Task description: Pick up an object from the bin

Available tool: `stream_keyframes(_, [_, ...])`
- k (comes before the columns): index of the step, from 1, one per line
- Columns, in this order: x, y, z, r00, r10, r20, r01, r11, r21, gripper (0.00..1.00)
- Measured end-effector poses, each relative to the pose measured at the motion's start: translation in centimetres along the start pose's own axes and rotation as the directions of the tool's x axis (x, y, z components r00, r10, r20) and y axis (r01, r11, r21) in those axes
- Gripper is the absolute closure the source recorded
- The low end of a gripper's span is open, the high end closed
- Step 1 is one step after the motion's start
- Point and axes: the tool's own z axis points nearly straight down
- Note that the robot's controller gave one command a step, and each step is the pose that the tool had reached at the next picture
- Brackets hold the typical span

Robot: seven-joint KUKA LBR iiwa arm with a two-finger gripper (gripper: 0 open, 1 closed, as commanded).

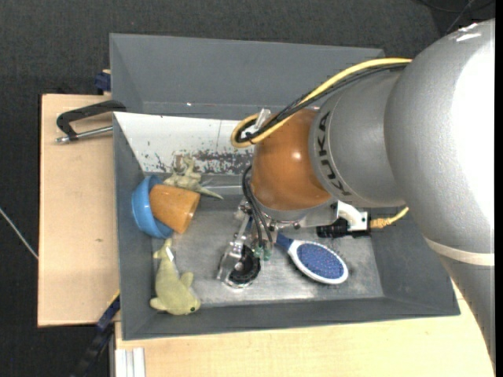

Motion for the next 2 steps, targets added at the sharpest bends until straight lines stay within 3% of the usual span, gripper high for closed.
stream_keyframes(1, [1.04, -3.78, 0.80, 0.981, -0.195, 0.006, 0.195, 0.981, -0.005, 0.00])
stream_keyframes(2, [1.47, -3.80, 0.82, 0.980, -0.200, -0.012, 0.200, 0.980, -0.003, 1.00])
